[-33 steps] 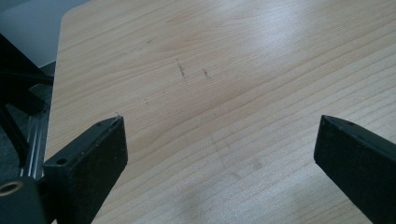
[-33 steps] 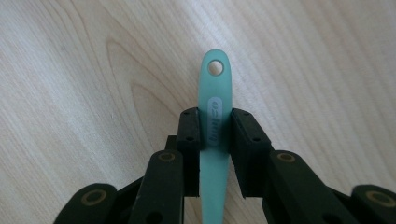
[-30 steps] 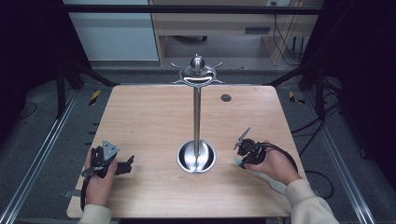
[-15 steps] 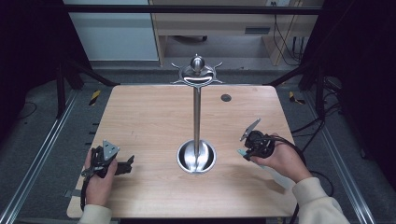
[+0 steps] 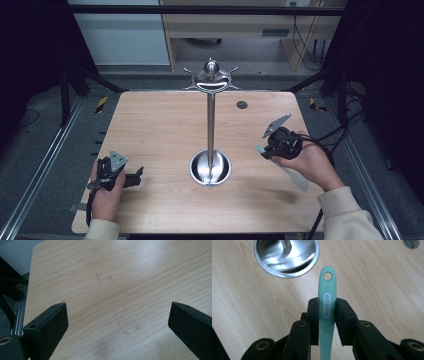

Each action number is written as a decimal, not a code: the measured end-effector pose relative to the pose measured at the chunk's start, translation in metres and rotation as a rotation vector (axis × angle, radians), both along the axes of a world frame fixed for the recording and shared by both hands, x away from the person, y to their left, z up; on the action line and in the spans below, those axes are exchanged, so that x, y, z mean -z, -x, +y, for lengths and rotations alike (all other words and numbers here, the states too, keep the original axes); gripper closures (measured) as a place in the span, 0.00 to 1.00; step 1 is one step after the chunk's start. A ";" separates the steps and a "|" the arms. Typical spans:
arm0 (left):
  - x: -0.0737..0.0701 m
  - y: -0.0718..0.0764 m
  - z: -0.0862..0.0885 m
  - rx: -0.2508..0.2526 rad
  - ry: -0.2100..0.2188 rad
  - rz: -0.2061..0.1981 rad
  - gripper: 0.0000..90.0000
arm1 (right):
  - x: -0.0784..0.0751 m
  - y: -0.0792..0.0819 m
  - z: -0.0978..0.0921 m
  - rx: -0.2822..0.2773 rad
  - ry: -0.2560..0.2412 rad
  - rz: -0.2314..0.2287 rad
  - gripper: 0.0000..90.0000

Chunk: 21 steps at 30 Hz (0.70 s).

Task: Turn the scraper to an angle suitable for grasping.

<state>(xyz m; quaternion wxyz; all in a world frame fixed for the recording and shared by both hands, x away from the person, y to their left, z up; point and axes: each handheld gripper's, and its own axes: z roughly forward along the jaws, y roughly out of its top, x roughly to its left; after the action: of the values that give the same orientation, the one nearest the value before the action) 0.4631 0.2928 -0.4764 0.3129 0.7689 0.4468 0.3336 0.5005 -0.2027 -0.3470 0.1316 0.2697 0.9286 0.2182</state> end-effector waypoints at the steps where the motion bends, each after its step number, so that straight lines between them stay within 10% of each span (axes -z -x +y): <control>1: 0.000 0.000 0.000 0.000 0.003 0.000 0.03 | -0.005 0.000 0.001 -0.002 -0.004 -0.010 0.83; 14: -0.001 0.003 0.004 -0.016 0.026 -0.005 0.03 | -0.035 -0.004 -0.001 -0.005 -0.095 -0.094 0.83; 21: -0.003 0.006 0.017 -0.064 0.079 -0.017 0.03 | -0.051 -0.008 -0.003 0.001 -0.227 -0.157 0.83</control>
<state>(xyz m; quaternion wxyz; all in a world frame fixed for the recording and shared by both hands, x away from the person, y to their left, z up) 0.4575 0.3097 -0.4730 0.3360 0.7385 0.4812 0.3320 0.5090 -0.2062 -0.2960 0.1725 0.2653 0.8847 0.3422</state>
